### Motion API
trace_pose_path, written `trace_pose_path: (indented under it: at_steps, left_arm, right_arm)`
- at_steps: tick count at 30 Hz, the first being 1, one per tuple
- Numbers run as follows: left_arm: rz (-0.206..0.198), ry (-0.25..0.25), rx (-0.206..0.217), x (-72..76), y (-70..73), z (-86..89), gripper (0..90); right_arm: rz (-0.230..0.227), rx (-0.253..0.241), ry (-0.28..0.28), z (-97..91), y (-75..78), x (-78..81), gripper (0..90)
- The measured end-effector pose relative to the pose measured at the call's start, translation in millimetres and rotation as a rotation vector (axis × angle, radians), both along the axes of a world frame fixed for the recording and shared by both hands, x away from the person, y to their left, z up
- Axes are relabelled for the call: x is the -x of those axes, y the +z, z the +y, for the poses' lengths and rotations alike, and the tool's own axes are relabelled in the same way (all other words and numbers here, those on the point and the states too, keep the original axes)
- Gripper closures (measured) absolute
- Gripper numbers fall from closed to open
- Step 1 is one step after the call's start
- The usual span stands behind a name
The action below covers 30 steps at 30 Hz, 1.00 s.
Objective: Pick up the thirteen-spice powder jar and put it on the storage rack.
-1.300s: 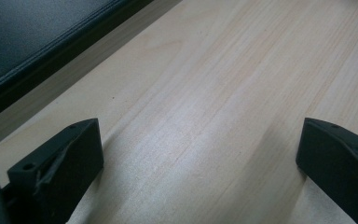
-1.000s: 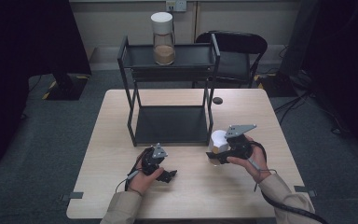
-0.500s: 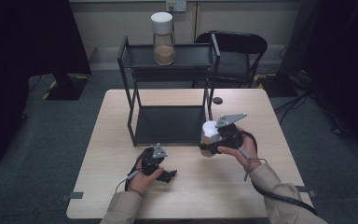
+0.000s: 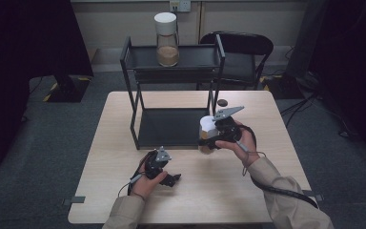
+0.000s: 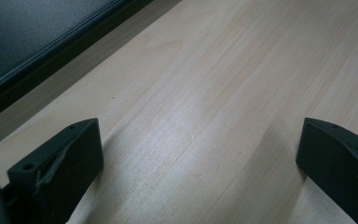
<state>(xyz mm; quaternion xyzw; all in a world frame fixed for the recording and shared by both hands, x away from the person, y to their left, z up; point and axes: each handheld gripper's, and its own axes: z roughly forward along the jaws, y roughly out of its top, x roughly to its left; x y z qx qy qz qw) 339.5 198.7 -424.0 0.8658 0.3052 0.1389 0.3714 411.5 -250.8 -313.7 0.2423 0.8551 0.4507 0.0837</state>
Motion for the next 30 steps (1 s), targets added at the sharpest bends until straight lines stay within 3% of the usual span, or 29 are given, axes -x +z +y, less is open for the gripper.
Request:
trace_pose_path:
  at_steps: [18,30]
  left_arm:
    - [-0.002,0.002,0.001,0.4,-0.1,-0.2,0.0]
    - [0.000,0.001,0.000,0.1,0.1,-0.1,0.0]
  right_arm:
    - [-0.014,0.025,0.012,27.8,46.5,-18.3,30.4]
    - [-0.036,0.030,0.001,35.2,81.5,-30.3,30.4]
